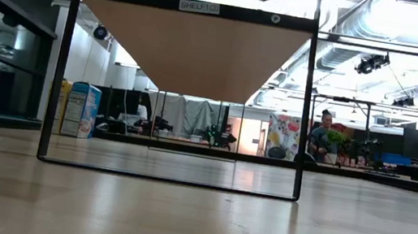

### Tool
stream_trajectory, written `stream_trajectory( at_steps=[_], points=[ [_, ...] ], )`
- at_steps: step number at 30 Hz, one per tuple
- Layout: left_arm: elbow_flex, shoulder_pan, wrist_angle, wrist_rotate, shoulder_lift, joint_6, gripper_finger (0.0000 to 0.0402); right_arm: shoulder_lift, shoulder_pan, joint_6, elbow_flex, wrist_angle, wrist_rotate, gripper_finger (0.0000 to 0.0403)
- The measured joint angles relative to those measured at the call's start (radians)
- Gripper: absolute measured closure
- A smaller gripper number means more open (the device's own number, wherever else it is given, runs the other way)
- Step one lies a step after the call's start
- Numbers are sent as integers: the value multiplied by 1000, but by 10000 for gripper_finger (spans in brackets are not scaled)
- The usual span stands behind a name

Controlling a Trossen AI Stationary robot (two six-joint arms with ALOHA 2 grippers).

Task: Stack cereal on shelf
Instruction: Put the bottom yellow cereal box on the shelf

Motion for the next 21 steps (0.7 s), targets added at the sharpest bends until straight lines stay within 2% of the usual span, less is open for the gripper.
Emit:
stream_trajectory(
  at_steps=[5,9,14,18,21],
  points=[
    [0,-25,0,0,-23,2,401,-55,20,-58,0,-5,-25,401],
    [0,-40,-1,0,-31,10,401,-97,30,-135,0,-17,-102,399],
    [0,-48,-3,0,-31,10,401,-129,53,-141,0,-145,-133,399],
    [0,-53,-10,14,-52,10,401,-157,54,35,0,-371,-203,395],
    [0,-68,-31,28,-94,11,401,-162,42,231,0,-619,-247,376]
  ],
)
